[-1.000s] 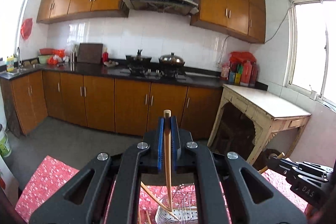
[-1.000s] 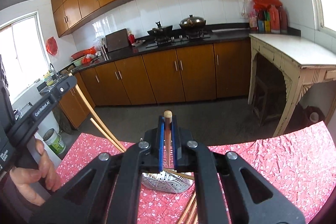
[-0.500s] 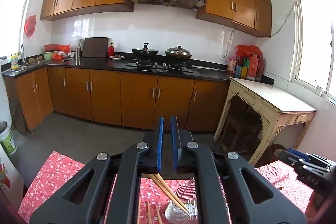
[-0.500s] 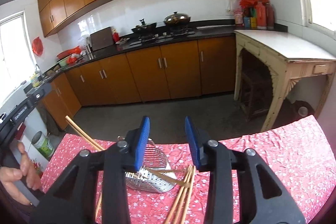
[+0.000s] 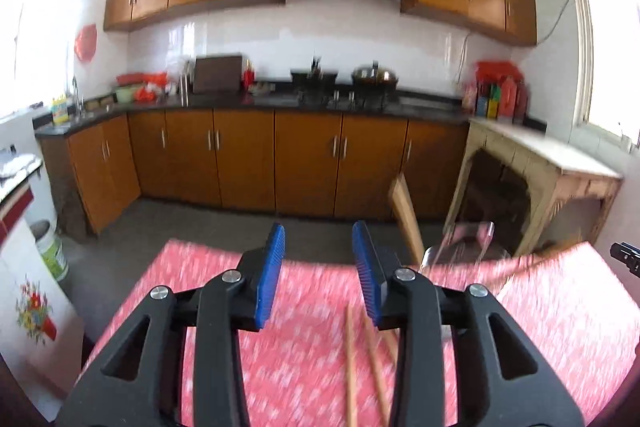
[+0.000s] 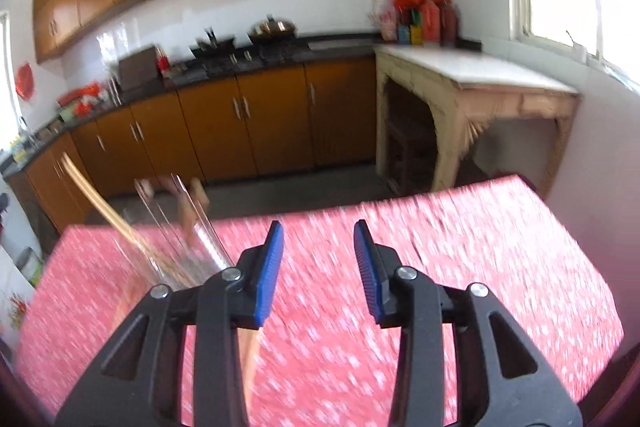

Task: Organize utensils
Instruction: 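Move both open tools back over the loose chopsticks, then close the right tool on a chopstick while the left tool grasps another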

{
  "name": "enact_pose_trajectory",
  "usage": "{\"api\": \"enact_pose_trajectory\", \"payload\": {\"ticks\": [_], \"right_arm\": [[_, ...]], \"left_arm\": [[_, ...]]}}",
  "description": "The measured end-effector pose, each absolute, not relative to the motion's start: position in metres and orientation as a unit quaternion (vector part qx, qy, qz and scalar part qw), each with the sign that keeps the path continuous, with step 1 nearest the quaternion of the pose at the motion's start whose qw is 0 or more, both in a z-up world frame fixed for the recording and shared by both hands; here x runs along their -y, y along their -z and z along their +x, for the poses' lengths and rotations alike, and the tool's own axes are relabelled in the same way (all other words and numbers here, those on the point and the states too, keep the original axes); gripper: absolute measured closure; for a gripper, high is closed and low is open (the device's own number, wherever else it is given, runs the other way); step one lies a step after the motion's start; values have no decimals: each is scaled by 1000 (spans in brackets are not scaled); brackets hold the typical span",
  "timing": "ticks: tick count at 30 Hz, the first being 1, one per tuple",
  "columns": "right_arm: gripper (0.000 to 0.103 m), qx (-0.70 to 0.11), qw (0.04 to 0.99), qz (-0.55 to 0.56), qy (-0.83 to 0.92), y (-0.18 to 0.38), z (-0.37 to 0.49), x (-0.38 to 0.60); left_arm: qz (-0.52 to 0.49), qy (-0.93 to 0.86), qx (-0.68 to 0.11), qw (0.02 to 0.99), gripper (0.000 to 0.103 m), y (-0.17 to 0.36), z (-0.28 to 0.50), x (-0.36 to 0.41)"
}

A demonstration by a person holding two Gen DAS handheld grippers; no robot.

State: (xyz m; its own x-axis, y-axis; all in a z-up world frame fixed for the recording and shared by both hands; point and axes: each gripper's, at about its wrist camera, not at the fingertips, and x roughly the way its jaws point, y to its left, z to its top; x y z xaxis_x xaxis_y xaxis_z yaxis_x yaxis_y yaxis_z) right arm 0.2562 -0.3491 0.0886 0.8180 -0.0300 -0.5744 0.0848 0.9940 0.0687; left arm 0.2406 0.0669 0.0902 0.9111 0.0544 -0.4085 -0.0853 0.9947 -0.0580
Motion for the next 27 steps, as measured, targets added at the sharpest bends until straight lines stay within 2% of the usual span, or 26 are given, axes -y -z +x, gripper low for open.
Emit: {"api": "enact_pose_trajectory", "payload": {"ticks": [2, 3, 6, 12, 21, 23, 24, 27], "right_arm": [[66, -335, 941, 36, 26, -53, 249, 348], [66, -351, 936, 32, 18, -36, 245, 345], [74, -388, 921, 34, -17, 7, 232, 329], [83, -445, 892, 30, -73, 69, 227, 283], [83, -452, 889, 4, -65, 88, 242, 248], [87, -446, 893, -4, -59, 89, 241, 248], [92, -445, 894, -9, -54, 89, 241, 248], [95, -446, 894, -3, -38, 88, 248, 263]], "left_arm": [[-33, -31, -235, 971, 66, -64, 233, -72], [-30, -26, -252, 967, 63, -49, 230, -74], [-19, -19, -290, 957, 57, -8, 223, -73], [-14, 1, -352, 936, 57, 53, 218, -57], [8, 20, -379, 925, 57, 77, 214, -38], [9, 25, -384, 923, 57, 80, 216, -33], [9, 26, -387, 922, 57, 81, 217, -30], [11, 29, -395, 918, 57, 86, 220, -25]]}}
